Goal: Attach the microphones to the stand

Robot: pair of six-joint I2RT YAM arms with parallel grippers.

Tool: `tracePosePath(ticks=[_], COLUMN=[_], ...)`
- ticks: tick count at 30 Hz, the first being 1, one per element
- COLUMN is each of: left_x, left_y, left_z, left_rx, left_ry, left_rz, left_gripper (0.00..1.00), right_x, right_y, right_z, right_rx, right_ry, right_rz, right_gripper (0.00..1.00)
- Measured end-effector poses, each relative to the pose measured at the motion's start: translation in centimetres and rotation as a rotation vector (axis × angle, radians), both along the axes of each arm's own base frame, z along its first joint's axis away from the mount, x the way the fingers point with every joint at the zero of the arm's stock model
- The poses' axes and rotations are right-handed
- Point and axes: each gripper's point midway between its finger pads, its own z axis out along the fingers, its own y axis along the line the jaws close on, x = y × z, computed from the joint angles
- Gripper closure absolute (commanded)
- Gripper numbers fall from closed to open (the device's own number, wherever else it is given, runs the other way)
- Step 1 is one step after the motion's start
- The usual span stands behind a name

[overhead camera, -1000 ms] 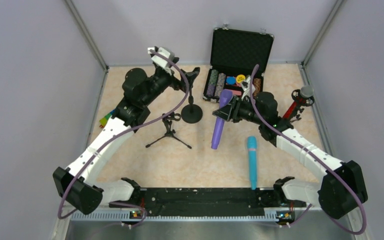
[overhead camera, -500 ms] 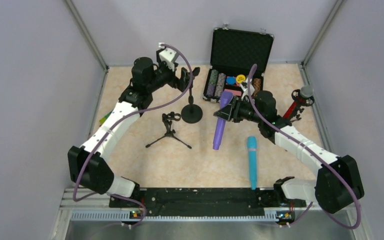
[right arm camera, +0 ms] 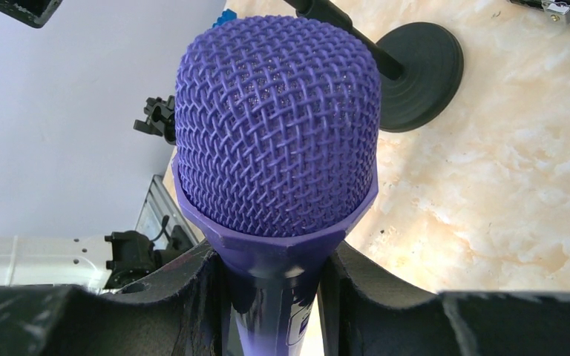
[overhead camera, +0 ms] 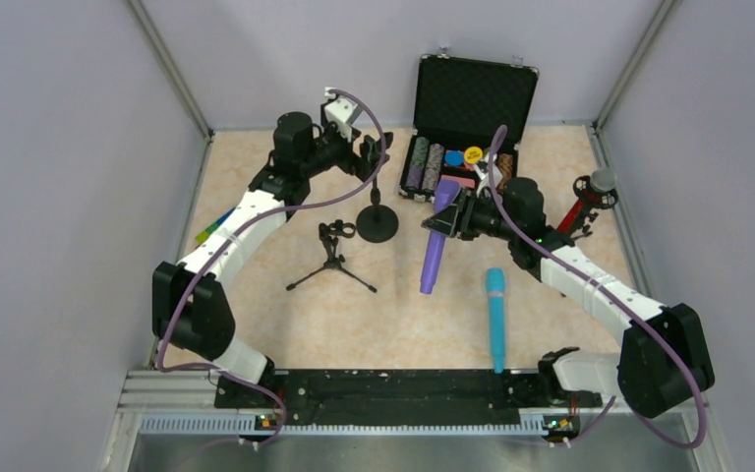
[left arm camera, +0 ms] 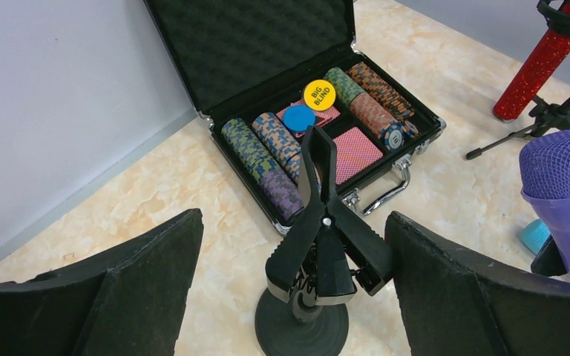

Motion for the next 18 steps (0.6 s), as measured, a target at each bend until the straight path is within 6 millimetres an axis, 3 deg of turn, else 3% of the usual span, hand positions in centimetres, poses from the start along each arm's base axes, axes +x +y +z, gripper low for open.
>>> tracePosePath(ticks=[6, 9, 12, 16, 18], left_x=[0.37, 0.44, 0.49, 0.48, 0.42], left_y=[-0.13, -0.14, -0.20, -0.48, -0.63], left_z=[-0.15, -0.07, 0.04, 0.14, 0.23], left_rx=[-0.003, -0.005, -0.012, -0.033, -0.037], left_ry=[-0.006, -0.010, -0.011, 0.003, 0.010], left_rz=[0.002, 0.003, 0.003, 0.003, 0.000], left_gripper=[0.09, 0.20, 0.47, 0.97, 1.00], right_x=[0.02, 0.08, 0.11, 0.14, 0.15], right_y=[-0.07, -0.20, -0.26, -0.34, -0.41], right_z=[-0.03, -0.08, -0.12, -0.17, -0.24], right_rx=[0.000, -0.001, -0.002, -0.003, -0.004], right_ry=[0.002, 0.005, 0.007, 0.009, 0.013], right_rz=[-0.001, -0.004, -0.006, -0.008, -0.010], right_gripper=[1.00, 1.00, 1.00, 1.00, 1.00])
